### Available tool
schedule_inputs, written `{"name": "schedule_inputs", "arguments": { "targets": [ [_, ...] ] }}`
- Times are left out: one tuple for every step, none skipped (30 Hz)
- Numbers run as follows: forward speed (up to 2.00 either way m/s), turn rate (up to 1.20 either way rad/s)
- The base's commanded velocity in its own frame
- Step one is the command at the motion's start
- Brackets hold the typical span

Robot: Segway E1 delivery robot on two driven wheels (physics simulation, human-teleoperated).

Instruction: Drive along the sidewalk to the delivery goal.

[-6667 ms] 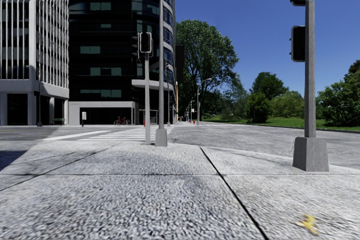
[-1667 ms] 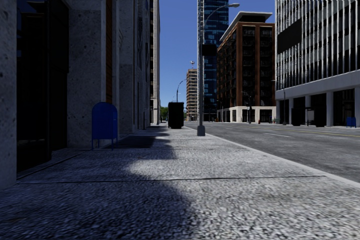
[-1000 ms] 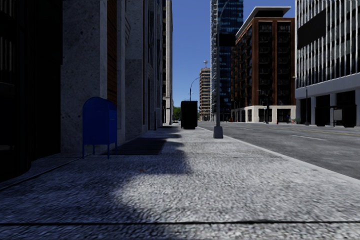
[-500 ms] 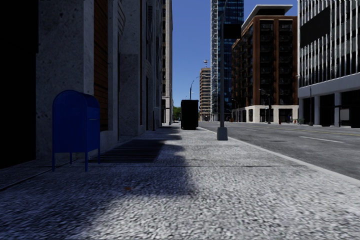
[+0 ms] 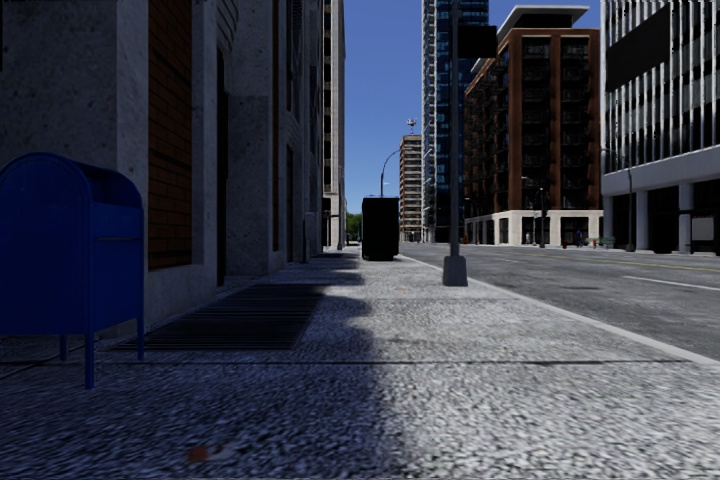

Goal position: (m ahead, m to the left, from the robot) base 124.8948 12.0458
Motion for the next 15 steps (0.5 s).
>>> {"name": "schedule_inputs", "arguments": {
  "targets": [
    [1.60,0.00],
    [1.60,0.00],
    [1.60,0.00],
    [1.60,0.00],
    [1.60,0.00],
    [1.60,0.00],
    [1.60,0.00],
    [1.60,0.00],
    [1.60,0.00],
    [1.60,0.00],
    [1.60,0.00],
    [1.60,0.00],
    [1.60,0.00],
    [1.60,0.00],
    [1.60,0.00]
  ]
}}
